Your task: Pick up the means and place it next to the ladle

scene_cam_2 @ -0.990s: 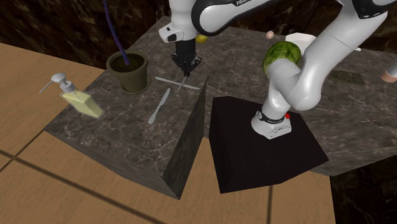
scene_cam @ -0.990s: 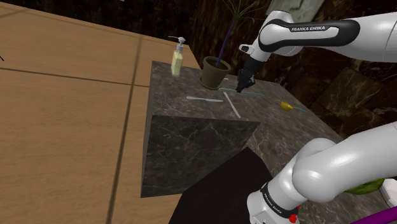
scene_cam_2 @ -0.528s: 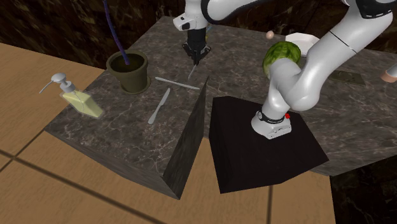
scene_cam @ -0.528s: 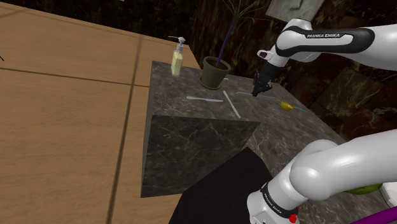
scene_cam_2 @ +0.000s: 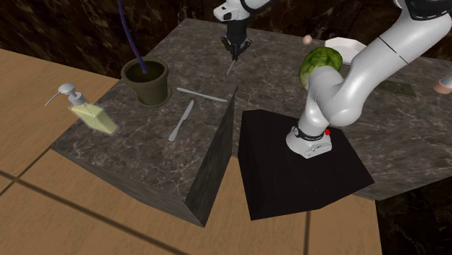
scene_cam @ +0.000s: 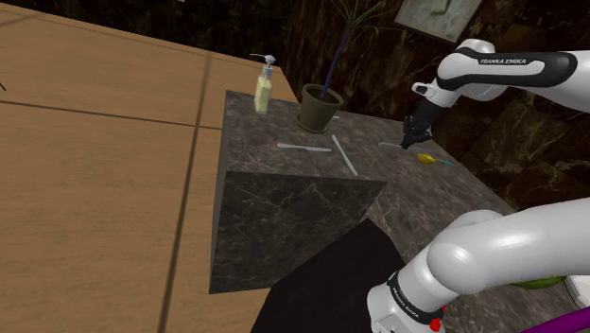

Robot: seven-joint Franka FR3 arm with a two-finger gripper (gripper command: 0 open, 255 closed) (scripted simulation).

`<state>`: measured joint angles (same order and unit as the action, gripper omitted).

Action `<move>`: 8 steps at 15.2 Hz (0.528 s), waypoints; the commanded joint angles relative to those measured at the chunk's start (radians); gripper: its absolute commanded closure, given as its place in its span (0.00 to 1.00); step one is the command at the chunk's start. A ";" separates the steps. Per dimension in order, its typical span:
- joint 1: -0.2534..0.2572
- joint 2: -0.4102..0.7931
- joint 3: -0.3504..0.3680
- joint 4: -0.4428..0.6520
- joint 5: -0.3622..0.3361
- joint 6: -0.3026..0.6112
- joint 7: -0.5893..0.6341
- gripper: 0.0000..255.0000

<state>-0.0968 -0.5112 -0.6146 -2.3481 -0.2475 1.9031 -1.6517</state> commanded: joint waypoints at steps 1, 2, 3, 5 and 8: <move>-0.011 0.016 -0.042 0.021 -0.010 0.000 -0.052 1.00; -0.017 0.021 -0.062 0.031 -0.015 -0.002 -0.077 1.00; -0.022 0.027 -0.084 0.043 -0.020 -0.004 -0.103 1.00; -0.031 0.043 -0.128 0.069 -0.027 -0.006 -0.156 1.00; -0.036 0.077 -0.199 0.115 -0.029 -0.009 -0.240 1.00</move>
<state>-0.1326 -0.4484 -0.7884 -2.2525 -0.2773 1.8957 -1.8605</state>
